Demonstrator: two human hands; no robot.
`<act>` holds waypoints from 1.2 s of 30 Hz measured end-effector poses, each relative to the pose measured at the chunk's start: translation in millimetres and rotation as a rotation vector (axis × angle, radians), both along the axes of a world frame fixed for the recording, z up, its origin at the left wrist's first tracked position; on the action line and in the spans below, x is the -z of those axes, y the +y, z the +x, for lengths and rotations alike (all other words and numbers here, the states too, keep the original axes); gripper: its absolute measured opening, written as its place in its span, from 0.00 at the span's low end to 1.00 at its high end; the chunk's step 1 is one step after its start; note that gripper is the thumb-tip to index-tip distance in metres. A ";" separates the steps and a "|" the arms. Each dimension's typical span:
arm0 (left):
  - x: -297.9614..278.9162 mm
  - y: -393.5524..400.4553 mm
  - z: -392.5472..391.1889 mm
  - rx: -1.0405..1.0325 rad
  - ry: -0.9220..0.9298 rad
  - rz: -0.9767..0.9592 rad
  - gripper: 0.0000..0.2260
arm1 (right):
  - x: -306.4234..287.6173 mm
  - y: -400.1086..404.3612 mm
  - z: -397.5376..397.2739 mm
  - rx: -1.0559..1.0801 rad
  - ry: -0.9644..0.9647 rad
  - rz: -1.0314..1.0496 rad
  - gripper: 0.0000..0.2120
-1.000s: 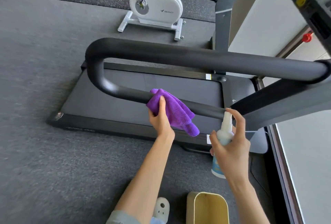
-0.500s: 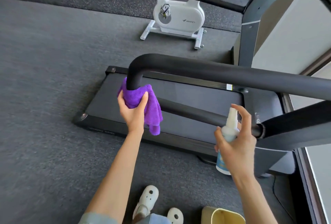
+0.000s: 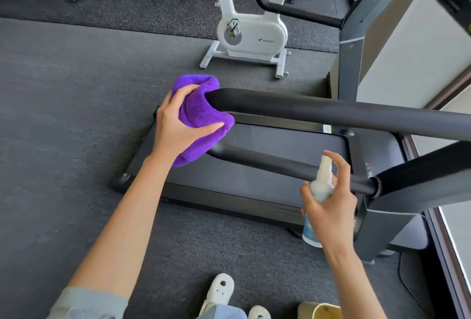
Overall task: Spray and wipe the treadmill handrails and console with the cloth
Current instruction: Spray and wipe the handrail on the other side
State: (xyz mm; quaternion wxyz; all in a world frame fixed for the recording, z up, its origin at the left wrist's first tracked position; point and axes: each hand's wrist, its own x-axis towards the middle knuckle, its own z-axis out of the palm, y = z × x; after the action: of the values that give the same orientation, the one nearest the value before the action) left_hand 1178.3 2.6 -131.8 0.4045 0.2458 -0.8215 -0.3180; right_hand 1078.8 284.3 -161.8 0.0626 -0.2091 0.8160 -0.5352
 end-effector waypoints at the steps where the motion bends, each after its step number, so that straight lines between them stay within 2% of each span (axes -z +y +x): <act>1: -6.3 -0.1 0.1 0.023 -0.027 -0.012 0.33 | -1.2 -0.8 1.2 0.002 0.001 -0.008 0.30; 9: -75.5 -12.7 -21.1 0.269 -0.442 -0.168 0.35 | -17.5 0.9 4.8 0.020 0.031 -0.066 0.31; 13: -92.2 -9.5 -33.7 0.326 -0.577 -0.226 0.34 | -25.7 8.8 4.5 0.040 0.062 -0.096 0.31; 20: -112.9 15.3 -63.4 0.374 -0.734 -0.457 0.35 | -41.0 18.6 2.8 0.063 0.075 -0.158 0.30; 25: -121.0 37.9 -89.1 0.416 -0.772 -0.575 0.36 | -47.3 22.3 -0.8 0.069 0.104 -0.174 0.31; 36: -121.8 75.2 -122.2 0.495 -0.765 -0.589 0.32 | -44.2 36.2 -8.1 0.082 0.113 -0.157 0.31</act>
State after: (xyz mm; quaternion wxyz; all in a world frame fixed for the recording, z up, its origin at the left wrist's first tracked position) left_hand 1056.1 77.7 -10.0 0.0414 0.0193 -0.9978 -0.0477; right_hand 1070.7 320.5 -117.6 -0.0220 -0.2098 0.7818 -0.5868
